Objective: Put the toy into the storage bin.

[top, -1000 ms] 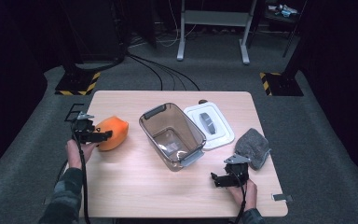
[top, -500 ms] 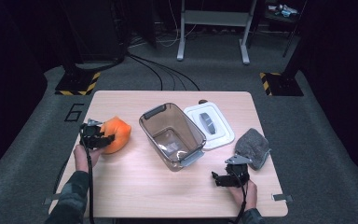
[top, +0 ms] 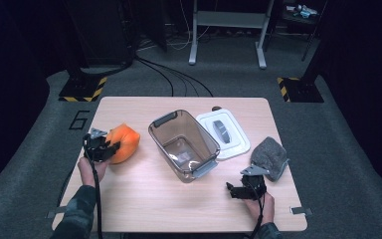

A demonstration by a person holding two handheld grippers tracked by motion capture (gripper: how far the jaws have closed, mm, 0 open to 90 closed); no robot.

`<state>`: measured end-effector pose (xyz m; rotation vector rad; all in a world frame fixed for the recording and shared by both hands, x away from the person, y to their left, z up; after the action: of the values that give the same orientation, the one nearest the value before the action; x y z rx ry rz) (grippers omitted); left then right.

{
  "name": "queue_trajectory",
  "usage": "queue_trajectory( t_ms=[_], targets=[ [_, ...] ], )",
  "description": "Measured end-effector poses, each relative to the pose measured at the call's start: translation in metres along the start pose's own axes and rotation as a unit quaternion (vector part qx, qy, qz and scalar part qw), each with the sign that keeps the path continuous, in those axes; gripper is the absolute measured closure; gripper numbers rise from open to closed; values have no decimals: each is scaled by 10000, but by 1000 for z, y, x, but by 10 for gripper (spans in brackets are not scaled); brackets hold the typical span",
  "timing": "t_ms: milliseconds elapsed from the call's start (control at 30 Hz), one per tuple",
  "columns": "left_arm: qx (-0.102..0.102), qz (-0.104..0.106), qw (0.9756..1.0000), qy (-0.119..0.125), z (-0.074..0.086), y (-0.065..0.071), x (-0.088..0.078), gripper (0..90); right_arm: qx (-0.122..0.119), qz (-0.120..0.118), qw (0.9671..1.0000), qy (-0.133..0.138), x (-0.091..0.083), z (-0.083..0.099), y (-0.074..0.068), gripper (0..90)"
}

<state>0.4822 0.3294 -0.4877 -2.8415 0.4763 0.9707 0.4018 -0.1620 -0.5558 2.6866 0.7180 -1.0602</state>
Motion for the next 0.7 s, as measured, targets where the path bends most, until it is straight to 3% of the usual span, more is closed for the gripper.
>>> queue_trajectory(
  t_ms=[133, 467, 533, 700],
  targets=[
    [53, 15, 10000, 54, -2, 1, -7, 699, 20, 26, 10000, -2, 0, 0, 0, 128],
    [-121, 35, 9997, 219, -1, 1, -26, 699, 65, 48, 10000, 11, 0, 0, 1, 128],
    [-33, 32, 9998, 171, -2, 3, -27, 700, 64, 63, 10000, 9, 0, 0, 1, 128],
    [-86, 21, 9996, 269, -11, 0, -33, 699, 82, 59, 9999, 11, 0, 0, 1, 127]
  ],
)
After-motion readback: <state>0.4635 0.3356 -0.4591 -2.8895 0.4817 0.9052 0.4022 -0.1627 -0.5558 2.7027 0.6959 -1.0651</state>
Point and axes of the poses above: each handheld gripper's, and its own axes: x roughly forward along the jaws, z roughly out of its underside, y roughly to its right, the point moved 4 cm from there along x, roughly forward along the jaws, and after that the axes turned 2 degrees about x, right-handed, at the moved point
